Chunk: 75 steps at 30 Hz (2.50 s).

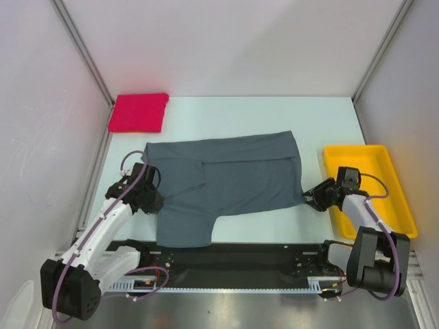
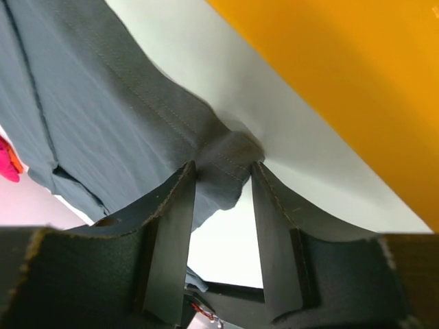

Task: Fold and stack the t-shirts
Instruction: Fold the tshirt

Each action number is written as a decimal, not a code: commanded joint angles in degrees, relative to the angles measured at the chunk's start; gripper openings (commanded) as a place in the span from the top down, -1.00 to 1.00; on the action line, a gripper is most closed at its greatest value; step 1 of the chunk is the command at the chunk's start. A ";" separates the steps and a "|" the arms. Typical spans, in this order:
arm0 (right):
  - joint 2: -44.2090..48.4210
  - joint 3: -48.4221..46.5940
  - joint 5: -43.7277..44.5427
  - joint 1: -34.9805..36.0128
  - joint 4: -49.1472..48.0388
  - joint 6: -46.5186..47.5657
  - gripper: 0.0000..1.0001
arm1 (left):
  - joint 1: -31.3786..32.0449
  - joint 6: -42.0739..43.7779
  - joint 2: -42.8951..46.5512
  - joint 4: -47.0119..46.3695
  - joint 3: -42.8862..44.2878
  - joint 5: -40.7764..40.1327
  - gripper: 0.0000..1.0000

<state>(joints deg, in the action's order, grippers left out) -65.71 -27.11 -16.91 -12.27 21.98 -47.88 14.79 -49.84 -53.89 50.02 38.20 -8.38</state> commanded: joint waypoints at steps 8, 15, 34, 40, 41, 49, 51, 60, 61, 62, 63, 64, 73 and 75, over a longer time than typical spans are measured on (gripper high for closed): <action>-3.72 3.20 5.22 0.67 2.21 -1.34 0.14 | 0.33 1.50 0.36 -1.86 2.94 -0.58 0.99; -3.29 4.00 5.21 3.65 0.17 -3.97 0.35 | 0.24 1.59 0.80 -1.59 3.38 -0.76 0.99; -2.66 2.95 5.48 3.31 3.33 -3.55 0.77 | 0.24 1.50 0.71 -1.68 3.38 -0.85 0.99; -1.79 -3.81 10.66 3.04 8.24 2.60 1.00 | 0.24 1.50 0.36 -1.33 3.55 -0.76 0.99; -1.70 -4.61 11.62 3.39 8.78 5.05 1.00 | 0.24 1.50 0.45 -1.15 3.55 -0.76 0.99; -10.73 -12.95 12.51 5.59 10.45 18.51 0.87 | -0.20 0.45 2.82 -0.10 2.85 -1.64 0.99; -11.19 -14.01 15.39 6.47 11.94 19.75 0.86 | -0.20 0.19 3.09 -0.10 2.59 -1.29 1.00; -1.61 -13.58 23.93 14.47 18.27 14.48 0.84 | -0.72 0.36 4.41 0.26 1.71 -1.29 0.99; -1.79 -13.41 24.11 14.90 18.62 13.44 0.81 | -0.81 0.36 4.23 0.25 1.62 -1.29 0.99; -2.14 -12.97 22.46 15.08 18.28 13.08 0.76 | -0.81 0.54 4.14 0.17 1.62 -1.20 0.99; -2.83 -12.01 21.66 15.17 18.02 12.64 0.58 | -0.90 0.71 3.71 -0.01 1.53 -1.02 0.99; -3.02 -11.56 20.43 15.09 17.23 12.11 0.13 | -0.99 0.89 3.70 -0.10 1.62 -0.94 0.99; 1.27 -8.84 12.43 9.82 17.75 5.79 -0.18 | -1.25 2.12 3.70 -0.01 2.15 -1.20 0.99; 2.87 -6.82 12.86 8.59 17.75 2.46 -0.13 | -1.25 2.30 3.62 -0.18 2.32 -1.20 0.99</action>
<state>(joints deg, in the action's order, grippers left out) -65.95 -35.57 -2.66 -2.09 38.76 -39.90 14.06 -48.99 -50.59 50.46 39.24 -8.86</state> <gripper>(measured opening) 0.575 0.006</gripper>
